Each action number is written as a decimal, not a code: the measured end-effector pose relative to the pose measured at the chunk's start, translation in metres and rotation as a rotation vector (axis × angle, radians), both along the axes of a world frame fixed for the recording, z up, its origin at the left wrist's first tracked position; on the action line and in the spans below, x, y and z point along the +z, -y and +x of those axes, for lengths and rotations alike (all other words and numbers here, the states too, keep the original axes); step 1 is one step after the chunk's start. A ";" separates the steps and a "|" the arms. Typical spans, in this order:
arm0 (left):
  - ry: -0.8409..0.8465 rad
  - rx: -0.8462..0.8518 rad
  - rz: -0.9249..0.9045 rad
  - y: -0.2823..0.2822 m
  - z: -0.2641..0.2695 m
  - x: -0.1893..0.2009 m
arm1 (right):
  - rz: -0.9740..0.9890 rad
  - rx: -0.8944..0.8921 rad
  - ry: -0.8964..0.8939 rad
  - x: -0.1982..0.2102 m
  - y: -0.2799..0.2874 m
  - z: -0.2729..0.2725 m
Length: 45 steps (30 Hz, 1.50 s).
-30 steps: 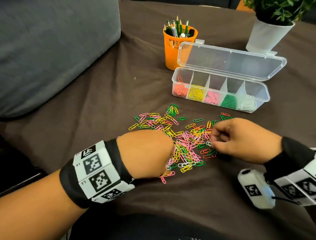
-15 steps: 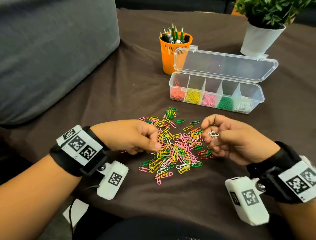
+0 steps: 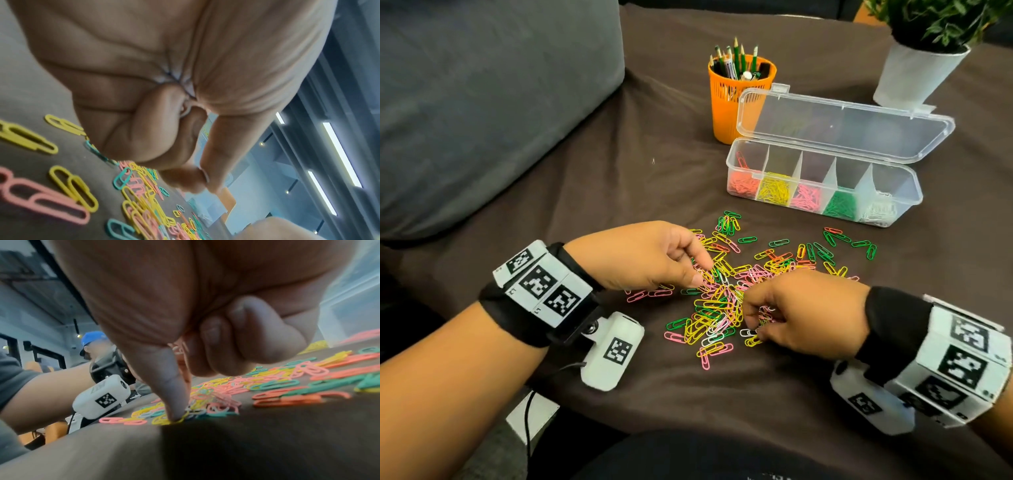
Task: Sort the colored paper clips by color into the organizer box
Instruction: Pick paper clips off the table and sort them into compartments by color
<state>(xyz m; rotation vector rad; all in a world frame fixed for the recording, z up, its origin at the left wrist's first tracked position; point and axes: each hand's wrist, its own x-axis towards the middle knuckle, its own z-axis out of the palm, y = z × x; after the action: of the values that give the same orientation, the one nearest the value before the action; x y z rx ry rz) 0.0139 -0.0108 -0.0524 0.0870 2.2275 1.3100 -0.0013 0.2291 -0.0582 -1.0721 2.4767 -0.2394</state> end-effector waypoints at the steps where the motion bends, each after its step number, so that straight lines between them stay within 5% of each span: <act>1: 0.030 0.011 0.027 -0.001 0.000 0.000 | 0.022 0.006 -0.014 -0.001 0.001 0.000; 6: 0.183 0.024 0.140 -0.018 0.009 0.005 | 0.061 -0.032 0.003 -0.001 -0.003 0.001; 11: -0.011 -0.133 -0.197 -0.038 0.019 0.009 | 0.018 -0.051 0.048 0.003 -0.009 -0.001; 13: -0.134 -0.222 -0.418 -0.039 0.023 0.007 | -0.124 -0.133 0.144 0.008 -0.018 -0.005; 17: -0.333 -0.355 -0.683 -0.049 0.036 0.007 | -0.709 -0.539 0.667 0.006 -0.031 -0.012; 19: -0.426 -0.387 -0.798 -0.054 0.037 0.008 | -0.819 -0.670 0.805 -0.001 -0.032 -0.012; 24: -0.519 -0.452 -0.966 -0.058 0.037 0.006 | -0.659 -0.521 0.632 -0.007 -0.023 -0.005; 28: -0.519 -0.443 -0.972 -0.057 0.036 0.005 | -0.385 -0.279 0.305 -0.005 -0.014 -0.001; 34: -0.461 -0.413 -0.950 -0.048 0.035 0.000 | -0.074 -0.050 0.044 0.000 0.005 0.002; 45: -0.525 -0.372 -0.936 -0.041 0.042 -0.004 | 0.106 0.038 -0.040 0.006 0.006 0.002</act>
<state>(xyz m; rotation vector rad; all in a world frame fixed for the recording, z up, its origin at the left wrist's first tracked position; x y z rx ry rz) 0.0560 0.0297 -0.0563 0.5029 2.8459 -0.0377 0.0012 0.2233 -0.0526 -1.0882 2.4712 -0.0746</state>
